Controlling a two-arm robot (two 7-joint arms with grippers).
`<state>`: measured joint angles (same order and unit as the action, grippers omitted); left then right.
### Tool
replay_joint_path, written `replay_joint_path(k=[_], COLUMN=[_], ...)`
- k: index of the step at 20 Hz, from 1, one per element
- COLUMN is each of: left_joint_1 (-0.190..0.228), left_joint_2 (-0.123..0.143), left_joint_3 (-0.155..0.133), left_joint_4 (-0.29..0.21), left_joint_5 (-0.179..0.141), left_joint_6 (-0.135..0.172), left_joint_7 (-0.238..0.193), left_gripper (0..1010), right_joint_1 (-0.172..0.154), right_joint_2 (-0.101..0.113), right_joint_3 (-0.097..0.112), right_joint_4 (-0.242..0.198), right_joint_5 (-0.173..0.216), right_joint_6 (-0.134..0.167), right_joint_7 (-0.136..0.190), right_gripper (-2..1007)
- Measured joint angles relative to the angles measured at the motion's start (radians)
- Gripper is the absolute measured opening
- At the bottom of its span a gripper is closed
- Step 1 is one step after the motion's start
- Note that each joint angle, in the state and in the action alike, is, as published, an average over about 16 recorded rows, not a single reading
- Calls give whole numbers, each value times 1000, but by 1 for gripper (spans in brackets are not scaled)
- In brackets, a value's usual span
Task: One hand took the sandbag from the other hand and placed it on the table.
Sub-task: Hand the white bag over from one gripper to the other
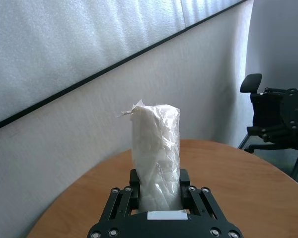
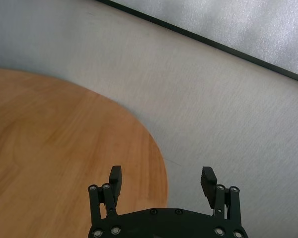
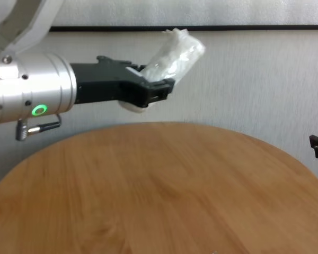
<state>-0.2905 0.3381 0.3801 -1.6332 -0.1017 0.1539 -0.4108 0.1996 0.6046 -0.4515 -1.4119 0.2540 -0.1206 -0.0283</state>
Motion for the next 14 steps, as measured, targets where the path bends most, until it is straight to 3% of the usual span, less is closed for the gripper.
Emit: replay_joint_path(k=[14], left_joint_1=[-38], left_joint_2=[13], left_joint_3=[52], left_joint_4=[-19], left_joint_5=[-50], left_joint_6=[12], left_joint_7=[-37], left_gripper=[485], right_joint_1=[0], right_joint_2=[0], right_joint_3=[0], right_joint_4=[0], right_joint_5=[0], right_joint_6=[0], right_joint_7=[0], right_gripper=[1005])
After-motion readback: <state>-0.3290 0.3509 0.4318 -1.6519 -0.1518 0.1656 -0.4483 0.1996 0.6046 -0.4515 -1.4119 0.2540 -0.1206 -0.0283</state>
